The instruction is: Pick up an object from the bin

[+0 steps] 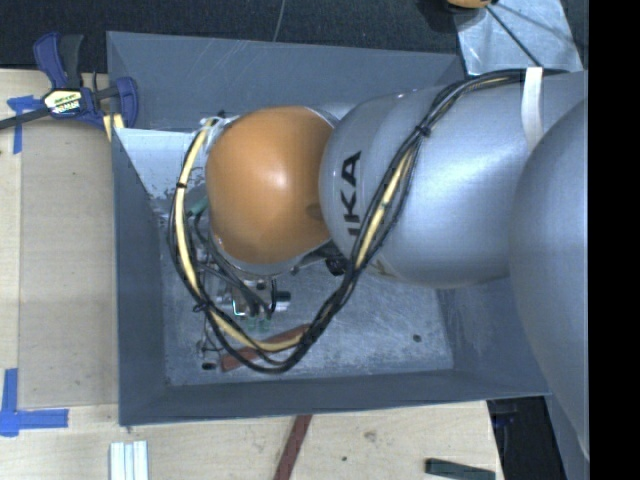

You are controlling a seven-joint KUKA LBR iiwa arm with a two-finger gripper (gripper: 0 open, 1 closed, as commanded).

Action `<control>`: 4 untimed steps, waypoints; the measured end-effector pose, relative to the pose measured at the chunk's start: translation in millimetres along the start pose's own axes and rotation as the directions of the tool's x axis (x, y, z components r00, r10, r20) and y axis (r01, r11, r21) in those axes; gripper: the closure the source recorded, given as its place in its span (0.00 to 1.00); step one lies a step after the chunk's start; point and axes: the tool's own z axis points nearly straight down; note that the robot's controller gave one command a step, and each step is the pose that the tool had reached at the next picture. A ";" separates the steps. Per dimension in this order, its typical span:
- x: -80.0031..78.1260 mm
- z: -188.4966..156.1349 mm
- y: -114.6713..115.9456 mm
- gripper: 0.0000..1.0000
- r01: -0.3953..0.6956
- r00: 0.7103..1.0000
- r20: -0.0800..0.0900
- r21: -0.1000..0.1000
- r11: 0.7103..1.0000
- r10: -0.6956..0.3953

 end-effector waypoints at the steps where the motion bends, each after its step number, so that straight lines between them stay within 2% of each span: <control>1: -2.1 -4.2 -0.8 0.00 -0.003 1.000 0.007 -0.003 1.000 0.003; 2: -19.0 42.6 -22.2 0.00 0.114 0.993 0.011 -0.002 0.994 -0.114; 3: -21.1 102.0 -50.7 0.00 0.103 0.995 0.009 -0.002 0.995 -0.103; 4: -12.1 123.5 -87.1 1.00 0.179 0.984 0.007 -0.001 0.984 -0.179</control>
Offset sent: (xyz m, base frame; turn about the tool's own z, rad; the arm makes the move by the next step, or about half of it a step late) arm 0.0383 -0.0518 -0.1066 -0.2561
